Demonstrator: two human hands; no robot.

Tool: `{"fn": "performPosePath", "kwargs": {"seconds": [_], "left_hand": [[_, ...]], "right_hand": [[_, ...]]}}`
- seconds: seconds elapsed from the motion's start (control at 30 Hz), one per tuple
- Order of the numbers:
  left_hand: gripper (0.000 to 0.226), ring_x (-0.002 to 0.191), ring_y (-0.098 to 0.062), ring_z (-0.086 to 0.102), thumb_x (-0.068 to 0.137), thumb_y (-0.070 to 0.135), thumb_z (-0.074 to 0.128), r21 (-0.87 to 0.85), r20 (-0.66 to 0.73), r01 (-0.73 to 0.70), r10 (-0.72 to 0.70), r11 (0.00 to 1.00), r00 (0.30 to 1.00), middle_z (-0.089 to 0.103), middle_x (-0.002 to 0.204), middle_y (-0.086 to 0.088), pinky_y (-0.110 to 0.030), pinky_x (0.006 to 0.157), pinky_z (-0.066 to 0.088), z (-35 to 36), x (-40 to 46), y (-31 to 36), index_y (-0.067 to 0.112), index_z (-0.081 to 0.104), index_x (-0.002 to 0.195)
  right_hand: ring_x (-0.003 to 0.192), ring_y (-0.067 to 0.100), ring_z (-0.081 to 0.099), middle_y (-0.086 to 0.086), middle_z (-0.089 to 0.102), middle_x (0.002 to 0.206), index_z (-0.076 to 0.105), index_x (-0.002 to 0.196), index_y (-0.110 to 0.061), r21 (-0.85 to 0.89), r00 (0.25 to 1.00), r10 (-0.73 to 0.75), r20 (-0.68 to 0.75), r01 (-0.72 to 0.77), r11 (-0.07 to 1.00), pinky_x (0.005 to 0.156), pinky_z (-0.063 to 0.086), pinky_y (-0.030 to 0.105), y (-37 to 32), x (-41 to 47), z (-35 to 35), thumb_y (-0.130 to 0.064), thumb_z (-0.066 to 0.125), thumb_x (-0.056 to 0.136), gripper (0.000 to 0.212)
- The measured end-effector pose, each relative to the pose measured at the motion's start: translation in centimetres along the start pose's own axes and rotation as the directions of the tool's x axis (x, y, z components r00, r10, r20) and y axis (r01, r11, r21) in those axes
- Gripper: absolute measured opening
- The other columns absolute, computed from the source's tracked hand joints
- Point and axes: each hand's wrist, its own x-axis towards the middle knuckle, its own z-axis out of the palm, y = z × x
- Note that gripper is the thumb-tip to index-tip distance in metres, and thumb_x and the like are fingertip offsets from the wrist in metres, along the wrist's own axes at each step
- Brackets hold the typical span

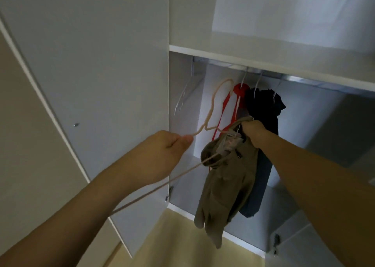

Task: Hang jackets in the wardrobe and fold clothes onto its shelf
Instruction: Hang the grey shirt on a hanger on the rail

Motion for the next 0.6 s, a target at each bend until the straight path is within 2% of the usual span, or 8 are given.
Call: {"fn": "performPosePath", "kwargs": {"seconds": [0.07, 0.13, 0.27, 0.37, 0.43, 0.5, 0.53, 0.6], "left_hand": [[0.054, 0.034, -0.004, 0.032, 0.097, 0.050, 0.040, -0.028, 0.033, 0.019, -0.018, 0.999, 0.999, 0.033, 0.041, 0.009, -0.013, 0.038, 0.030, -0.2, 0.1, 0.3, 0.022, 0.034, 0.051], [0.054, 0.035, -0.005, 0.031, 0.098, 0.049, 0.040, -0.071, 0.046, 0.015, -0.012, 0.997, 0.999, 0.032, 0.042, 0.008, -0.014, 0.038, 0.029, 0.2, 0.8, 0.5, 0.021, 0.034, 0.052], [0.053, 0.033, -0.005, 0.033, 0.099, 0.049, 0.039, -0.138, 0.040, 0.026, -0.021, 0.990, 0.999, 0.033, 0.040, 0.010, -0.013, 0.037, 0.030, 2.4, 3.0, 0.6, 0.020, 0.038, 0.055], [0.050, 0.040, -0.005, 0.042, 0.101, 0.048, 0.039, -0.130, 0.077, 0.077, -0.067, 0.989, 0.995, 0.045, 0.047, 0.008, -0.016, 0.042, 0.036, 4.2, 4.7, 0.5, 0.016, 0.052, 0.064], [0.045, 0.048, -0.006, 0.049, 0.100, 0.047, 0.041, -0.140, 0.112, 0.077, -0.062, 0.987, 0.992, 0.052, 0.054, 0.007, -0.020, 0.051, 0.040, 5.1, 5.6, 0.6, 0.017, 0.059, 0.072], [0.042, 0.049, -0.002, 0.055, 0.099, 0.048, 0.044, -0.238, 0.158, 0.075, -0.037, 0.968, 0.987, 0.058, 0.052, 0.011, -0.021, 0.058, 0.043, 5.5, 6.1, 1.0, 0.019, 0.063, 0.075], [0.042, 0.052, -0.003, 0.058, 0.099, 0.049, 0.043, -0.223, 0.159, 0.039, -0.003, 0.974, 0.987, 0.060, 0.055, 0.011, -0.022, 0.062, 0.044, 5.5, 6.3, 1.4, 0.021, 0.065, 0.077], [0.042, 0.059, -0.006, 0.059, 0.100, 0.050, 0.037, 0.007, 0.111, -0.125, 0.123, 0.992, 0.986, 0.060, 0.062, 0.007, -0.023, 0.065, 0.043, 5.3, 6.6, 2.1, 0.025, 0.062, 0.078]], "right_hand": [[0.124, 0.032, 0.049, 0.022, 0.047, 0.140, 0.044, 0.138, 0.001, -0.083, 0.999, -0.053, -0.013, 0.051, 0.995, 0.107, 0.040, 0.039, -0.6, -1.3, -0.4, -0.021, 0.036, 0.104, 0.042], [0.117, 0.033, 0.053, 0.022, 0.055, 0.129, 0.052, 0.129, 0.001, -0.134, 0.992, -0.124, -0.013, 0.121, 0.984, 0.102, 0.044, 0.040, -1.1, -3.2, -0.7, -0.023, 0.034, 0.104, 0.039], [0.104, 0.033, 0.060, 0.021, 0.063, 0.111, 0.061, 0.114, 0.003, -0.018, 0.947, -0.312, 0.072, 0.314, 0.949, 0.093, 0.050, 0.044, -1.3, -7.0, -1.2, -0.022, 0.043, 0.100, 0.034], [0.095, 0.028, 0.062, 0.016, 0.066, 0.099, 0.065, 0.101, -0.002, 0.014, 0.892, -0.432, 0.135, 0.435, 0.900, 0.091, 0.052, 0.041, -1.1, -9.7, -1.4, -0.025, 0.044, 0.099, 0.032], [0.081, 0.022, 0.059, 0.007, 0.061, 0.083, 0.062, 0.081, -0.013, -0.002, 0.862, -0.499, 0.087, 0.501, 0.865, 0.082, 0.051, 0.039, -1.0, -10.8, -1.5, -0.030, 0.043, 0.098, 0.031], [0.082, 0.015, 0.050, -0.003, 0.051, 0.085, 0.051, 0.076, -0.024, -0.149, 0.825, -0.564, -0.020, 0.556, 0.818, 0.076, 0.045, 0.035, -0.7, -11.4, -2.4, -0.035, 0.041, 0.096, 0.025], [0.084, 0.014, 0.048, -0.004, 0.050, 0.087, 0.048, 0.077, -0.026, -0.192, 0.819, -0.573, -0.037, 0.557, 0.808, 0.076, 0.043, 0.034, -0.6, -11.4, -3.0, -0.035, 0.040, 0.095, 0.023], [0.076, 0.014, 0.051, -0.004, 0.054, 0.077, 0.049, 0.070, -0.024, -0.040, 0.841, -0.539, 0.042, 0.541, 0.840, 0.075, 0.042, 0.033, -0.1, -11.4, -4.2, -0.034, 0.040, 0.096, 0.029]]}}
